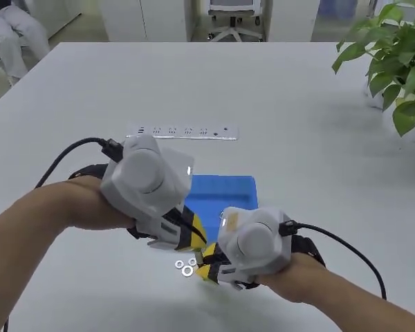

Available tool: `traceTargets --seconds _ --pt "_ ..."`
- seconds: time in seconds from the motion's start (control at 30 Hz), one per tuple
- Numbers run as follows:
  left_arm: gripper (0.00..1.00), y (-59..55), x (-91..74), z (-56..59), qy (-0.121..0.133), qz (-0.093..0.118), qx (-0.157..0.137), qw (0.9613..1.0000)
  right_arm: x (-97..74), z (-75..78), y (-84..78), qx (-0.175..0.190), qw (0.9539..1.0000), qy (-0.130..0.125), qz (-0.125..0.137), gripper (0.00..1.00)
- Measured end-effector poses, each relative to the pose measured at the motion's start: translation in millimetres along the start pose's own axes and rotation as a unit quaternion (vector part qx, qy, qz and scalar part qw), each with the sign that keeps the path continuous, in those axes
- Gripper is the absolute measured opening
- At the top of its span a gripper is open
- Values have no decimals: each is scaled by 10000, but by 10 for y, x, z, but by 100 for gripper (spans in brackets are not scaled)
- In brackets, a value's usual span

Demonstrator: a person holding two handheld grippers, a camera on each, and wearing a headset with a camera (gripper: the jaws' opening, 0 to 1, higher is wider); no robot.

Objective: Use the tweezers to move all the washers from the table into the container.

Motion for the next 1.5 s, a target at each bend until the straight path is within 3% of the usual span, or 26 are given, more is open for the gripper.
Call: traceTargets --seconds 1.1,1.5 --pt "5 254 -373 55 167 93 63 9998 -310 -82 317 -272 9995 -126 23 10" --pt "5 351 -548 -13 237 134 129 9995 -426 -52 498 -354 9992 -167 77 10"
Point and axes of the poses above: the centre of the closed fingertips' face, and the gripper's own axes: x roughly forward along the fingers, z roughly to its right, y roughly out of its top, the point moved 9 cm from there along -x, roughly backward along the fingers, and after that the axes turned 9 degrees about x, right-handed, at the moved point
